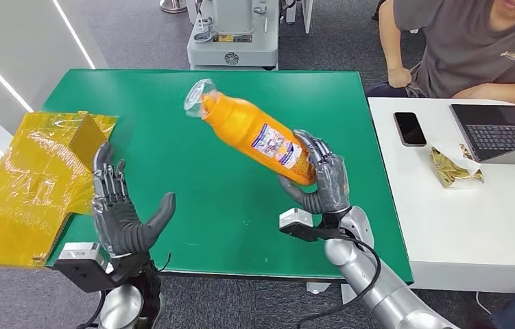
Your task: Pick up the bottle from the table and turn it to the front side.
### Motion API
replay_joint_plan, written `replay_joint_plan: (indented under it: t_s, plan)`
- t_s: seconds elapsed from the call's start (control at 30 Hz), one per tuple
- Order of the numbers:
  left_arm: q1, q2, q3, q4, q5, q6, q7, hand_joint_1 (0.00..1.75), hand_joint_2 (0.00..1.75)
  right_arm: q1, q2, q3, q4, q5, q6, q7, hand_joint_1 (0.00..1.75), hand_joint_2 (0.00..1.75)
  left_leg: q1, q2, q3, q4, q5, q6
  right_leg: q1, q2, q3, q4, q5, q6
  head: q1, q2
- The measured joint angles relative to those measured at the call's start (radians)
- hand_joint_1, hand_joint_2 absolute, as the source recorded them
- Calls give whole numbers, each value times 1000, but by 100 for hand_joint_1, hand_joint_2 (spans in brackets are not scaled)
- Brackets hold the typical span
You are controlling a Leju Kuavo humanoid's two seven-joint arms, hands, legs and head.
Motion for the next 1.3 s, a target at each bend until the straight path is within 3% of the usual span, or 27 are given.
replay_joint_plan:
  t_s: [0.33, 0.87, 1.3]
  plan:
    - [-135, 0, -14, 124, 50, -137, 37, 0, 175, -1, 50, 26, 6, 41, -2, -35, 175, 175, 0, 0, 0, 0, 0, 0, 0, 0, 0, 0, 0, 0, 0, 0]
    - [-242, 5, -41, 221, 54, -186, 96, 0, 175, -46, 97, 116, 119, -29, 7, -36, 175, 175, 0, 0, 0, 0, 0, 0, 0, 0, 0, 0, 0, 0, 0, 0]
    - [-297, 3, -71, 256, 25, -193, 139, 0, 175, -47, 102, 158, 182, -62, -1, -36, 175, 175, 0, 0, 0, 0, 0, 0, 0, 0, 0, 0, 0, 0, 0, 0]
